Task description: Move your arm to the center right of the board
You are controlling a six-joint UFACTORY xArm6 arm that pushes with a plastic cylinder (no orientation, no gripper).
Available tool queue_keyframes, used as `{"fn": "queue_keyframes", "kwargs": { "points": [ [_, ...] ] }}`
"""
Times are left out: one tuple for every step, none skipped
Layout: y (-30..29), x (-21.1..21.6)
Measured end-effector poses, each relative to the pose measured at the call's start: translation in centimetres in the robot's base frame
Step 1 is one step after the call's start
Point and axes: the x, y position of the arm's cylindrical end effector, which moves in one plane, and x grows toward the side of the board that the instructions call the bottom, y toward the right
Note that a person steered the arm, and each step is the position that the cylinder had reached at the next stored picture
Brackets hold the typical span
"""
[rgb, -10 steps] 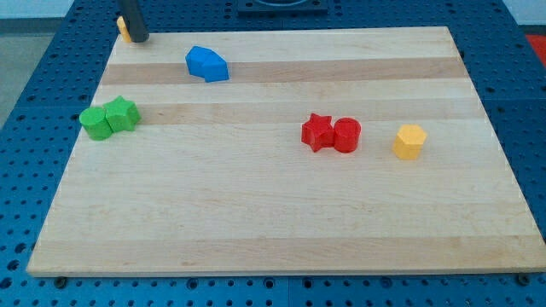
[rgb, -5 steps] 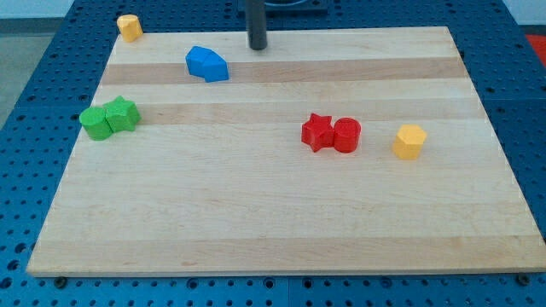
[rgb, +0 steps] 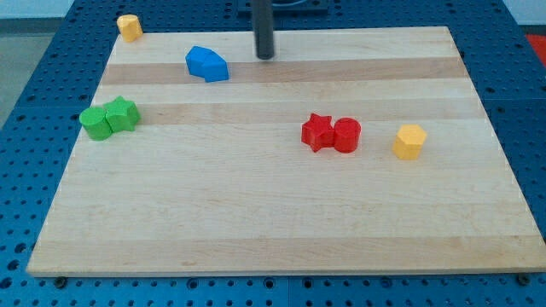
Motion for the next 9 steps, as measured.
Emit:
{"fn": "queue_keyframes", "kwargs": {
  "points": [
    [6.4, -0.2],
    [14.8, -0.6],
    [22.5, -0.8],
    [25.8, -0.5],
    [27.7, 2.5],
    [29.1, 5.6],
    [30.1, 7.8],
    [30.2, 9.9],
    [29.1, 12.4]
  ]
}}
